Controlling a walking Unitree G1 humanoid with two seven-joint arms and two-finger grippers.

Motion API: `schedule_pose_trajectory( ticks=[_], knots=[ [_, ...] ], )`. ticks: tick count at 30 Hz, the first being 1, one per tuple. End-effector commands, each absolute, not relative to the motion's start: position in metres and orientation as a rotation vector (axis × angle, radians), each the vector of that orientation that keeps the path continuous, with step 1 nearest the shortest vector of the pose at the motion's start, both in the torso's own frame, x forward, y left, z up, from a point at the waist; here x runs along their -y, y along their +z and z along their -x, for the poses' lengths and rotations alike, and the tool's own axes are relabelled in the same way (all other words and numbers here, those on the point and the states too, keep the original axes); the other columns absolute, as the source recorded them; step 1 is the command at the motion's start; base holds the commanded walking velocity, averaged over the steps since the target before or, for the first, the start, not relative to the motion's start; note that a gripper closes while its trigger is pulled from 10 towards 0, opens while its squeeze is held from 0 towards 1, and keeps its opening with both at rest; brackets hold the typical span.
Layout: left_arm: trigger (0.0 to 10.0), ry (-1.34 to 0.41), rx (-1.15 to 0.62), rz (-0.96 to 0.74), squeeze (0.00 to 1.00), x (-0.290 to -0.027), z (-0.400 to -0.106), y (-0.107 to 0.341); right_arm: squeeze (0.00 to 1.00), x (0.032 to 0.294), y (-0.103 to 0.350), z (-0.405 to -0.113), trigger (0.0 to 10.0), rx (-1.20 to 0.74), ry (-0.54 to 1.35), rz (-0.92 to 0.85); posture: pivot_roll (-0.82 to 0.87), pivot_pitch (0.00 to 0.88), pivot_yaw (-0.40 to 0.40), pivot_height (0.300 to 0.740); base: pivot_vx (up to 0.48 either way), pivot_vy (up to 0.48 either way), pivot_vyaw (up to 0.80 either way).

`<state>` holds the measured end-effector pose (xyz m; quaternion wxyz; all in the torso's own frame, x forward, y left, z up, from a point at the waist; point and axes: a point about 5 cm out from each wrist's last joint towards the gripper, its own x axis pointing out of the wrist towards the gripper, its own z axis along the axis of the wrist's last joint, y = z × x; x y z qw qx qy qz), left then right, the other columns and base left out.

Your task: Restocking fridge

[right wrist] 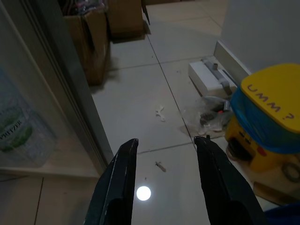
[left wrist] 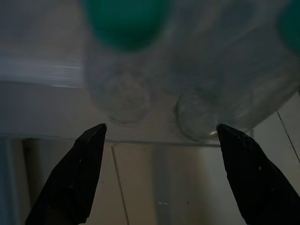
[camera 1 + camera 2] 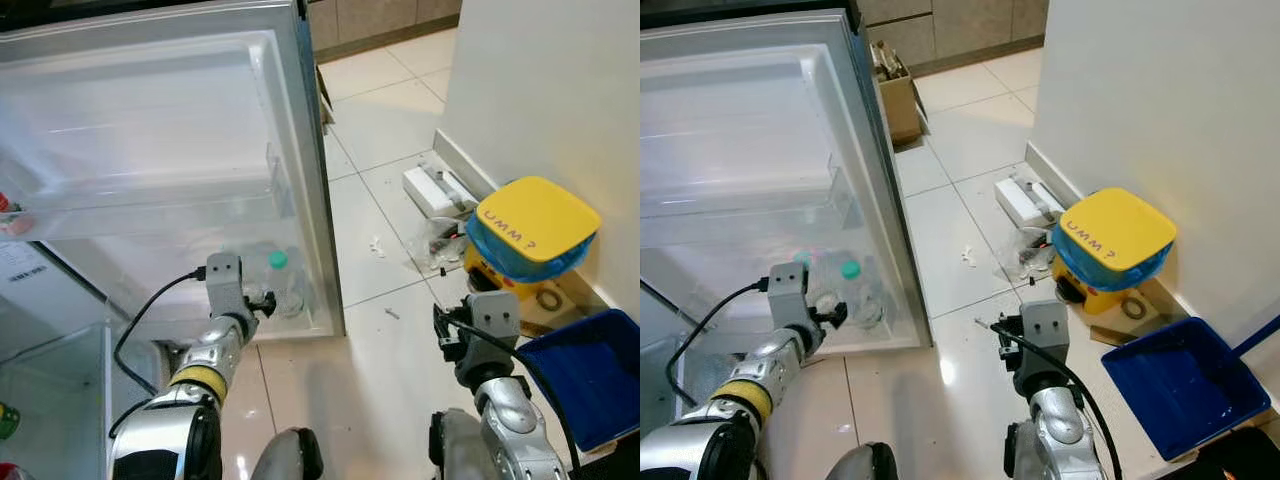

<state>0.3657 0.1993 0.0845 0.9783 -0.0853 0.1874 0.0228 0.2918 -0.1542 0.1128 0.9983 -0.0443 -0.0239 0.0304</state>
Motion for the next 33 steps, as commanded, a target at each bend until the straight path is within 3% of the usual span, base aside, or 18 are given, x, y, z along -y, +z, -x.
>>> schedule_pose_trajectory(
  ticks=[1,9,15,21,22,24,27,33],
  knots=[
    [10.0,0.084,-0.396,0.168,0.0,-0.218,-0.357,0.077,0.0,0.152,0.104,-0.289,10.0,0.022,0.058,0.074,-0.15,0.209,0.164,0.598,0.0,0.0,0.0],
    [10.0,0.07,-0.372,0.215,0.0,-0.232,-0.352,0.078,0.0,0.152,0.099,-0.288,10.0,0.017,0.052,0.071,-0.15,0.194,0.174,0.598,0.0,0.0,0.0],
    [10.0,-0.073,-0.362,0.261,0.0,-0.233,-0.342,0.077,0.0,0.151,0.096,-0.288,10.0,0.009,0.053,0.07,-0.13,0.192,0.176,0.598,0.0,0.0,0.0],
    [10.0,-0.128,-0.399,0.175,0.0,-0.239,-0.308,0.062,0.0,0.151,0.091,-0.287,10.0,-0.003,0.057,0.069,-0.11,0.189,0.172,0.598,0.0,0.0,0.0],
    [10.0,-0.134,-0.421,0.051,0.0,-0.238,-0.288,0.047,0.0,0.149,0.088,-0.287,10.0,-0.009,0.063,0.068,-0.1,0.19,0.163,0.598,0.0,0.0,0.0],
    [10.0,-0.145,-0.421,-0.007,0.0,-0.236,-0.282,0.043,0.0,0.148,0.088,-0.286,10.0,-0.01,0.066,0.068,-0.1,0.19,0.163,0.598,0.0,0.0,0.0],
    [10.0,-0.239,-0.434,-0.115,0.0,-0.222,-0.251,0.032,0.0,0.146,0.09,-0.287,10.0,-0.002,0.076,0.065,-0.09,0.191,0.157,0.598,0.0,0.0,0.0],
    [10.0,-0.338,-0.449,-0.126,0.0,-0.201,-0.22,0.027,0.0,0.146,0.092,-0.288,10.0,0.01,0.079,0.057,-0.08,0.186,0.14,0.598,0.0,0.0,0.0]
  ],
)
